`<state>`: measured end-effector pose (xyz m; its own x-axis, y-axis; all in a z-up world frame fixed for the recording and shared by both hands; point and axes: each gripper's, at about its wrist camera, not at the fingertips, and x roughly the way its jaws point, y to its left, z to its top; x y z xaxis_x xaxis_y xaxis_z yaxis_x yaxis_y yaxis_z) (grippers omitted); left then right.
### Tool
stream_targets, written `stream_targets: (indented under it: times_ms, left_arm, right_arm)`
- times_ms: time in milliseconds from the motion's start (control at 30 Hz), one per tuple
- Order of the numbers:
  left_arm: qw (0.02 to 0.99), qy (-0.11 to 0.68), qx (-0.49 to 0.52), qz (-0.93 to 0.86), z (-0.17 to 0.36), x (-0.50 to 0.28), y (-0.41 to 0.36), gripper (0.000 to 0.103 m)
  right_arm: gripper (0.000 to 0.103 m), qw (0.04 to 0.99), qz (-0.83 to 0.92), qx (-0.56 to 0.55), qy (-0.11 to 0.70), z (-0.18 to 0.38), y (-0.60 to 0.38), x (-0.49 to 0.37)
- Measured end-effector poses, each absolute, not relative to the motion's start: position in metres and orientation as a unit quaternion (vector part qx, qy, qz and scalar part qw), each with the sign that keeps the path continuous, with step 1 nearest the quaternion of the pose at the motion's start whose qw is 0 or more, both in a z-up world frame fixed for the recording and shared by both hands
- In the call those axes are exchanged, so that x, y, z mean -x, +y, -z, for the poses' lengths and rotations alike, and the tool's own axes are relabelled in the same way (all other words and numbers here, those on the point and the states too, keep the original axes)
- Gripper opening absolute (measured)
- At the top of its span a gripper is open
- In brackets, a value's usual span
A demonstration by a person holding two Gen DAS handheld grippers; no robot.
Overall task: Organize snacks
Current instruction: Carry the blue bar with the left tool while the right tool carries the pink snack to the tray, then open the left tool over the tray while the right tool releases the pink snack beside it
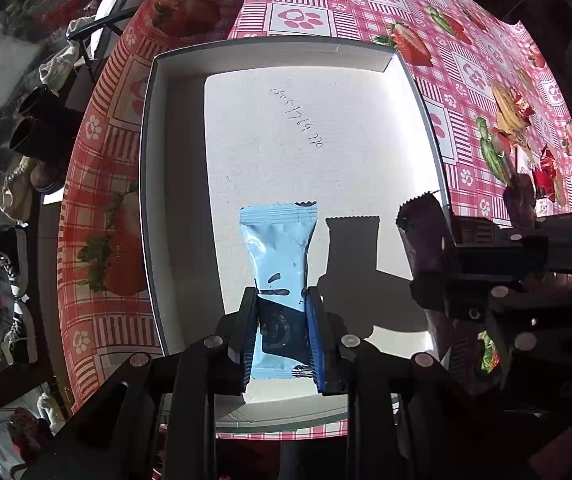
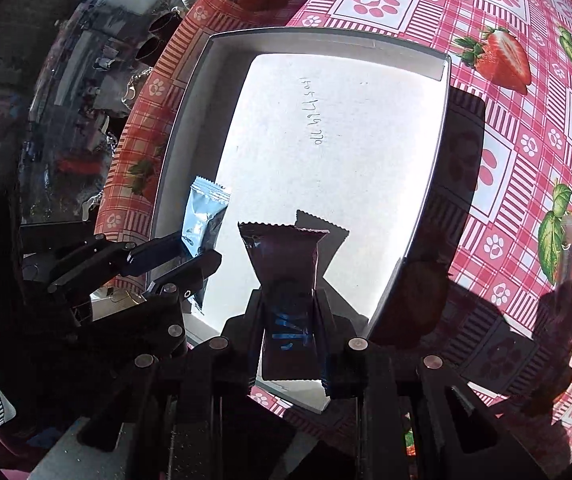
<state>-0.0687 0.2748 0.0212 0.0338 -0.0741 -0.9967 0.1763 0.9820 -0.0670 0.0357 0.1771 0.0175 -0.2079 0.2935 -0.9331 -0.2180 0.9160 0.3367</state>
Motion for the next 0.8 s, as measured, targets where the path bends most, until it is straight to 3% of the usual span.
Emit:
stream_targets:
  times_ms: [133, 167, 200, 233, 267, 333, 467, 800]
  left_arm:
    - [0.71, 0.698, -0.046, 0.085, -0.016, 0.071, 0.275, 0.028]
    - [0.707, 0.701, -0.052, 0.082, -0.014, 0.071, 0.274, 0.039]
    - [0.703, 0.704, -0.058, 0.079, -0.012, 0.07, 0.272, 0.057]
    - [0.701, 0.706, -0.061, 0.077, -0.012, 0.07, 0.271, 0.066]
    - [0.702, 0.705, -0.062, 0.078, -0.012, 0.07, 0.269, 0.073]
    - [0.7, 0.706, -0.065, 0.084, -0.013, 0.07, 0.265, 0.074]
    - [0.701, 0.703, -0.07, 0.096, -0.018, 0.066, 0.253, 0.077]
    - [0.695, 0.701, -0.104, 0.123, -0.025, 0.061, 0.209, 0.079]
  right_arm:
    - [0.025, 0.622, -0.202, -0.025, 0.756, -0.009, 0.181, -0.036]
    - [0.025, 0.619, -0.202, -0.026, 0.759, -0.007, 0.182, -0.037]
    - [0.026, 0.615, -0.201, -0.027, 0.762, -0.004, 0.182, -0.036]
    - [0.035, 0.612, -0.198, -0.027, 0.765, -0.003, 0.182, -0.037]
    - [0.063, 0.611, -0.193, -0.024, 0.767, -0.002, 0.181, -0.037]
    - [0.083, 0.619, -0.171, -0.017, 0.766, -0.001, 0.175, -0.041]
    - [0.102, 0.62, -0.137, -0.032, 0.772, 0.003, 0.149, -0.044]
    - [0.102, 0.612, -0.05, -0.06, 0.787, 0.02, 0.073, -0.024]
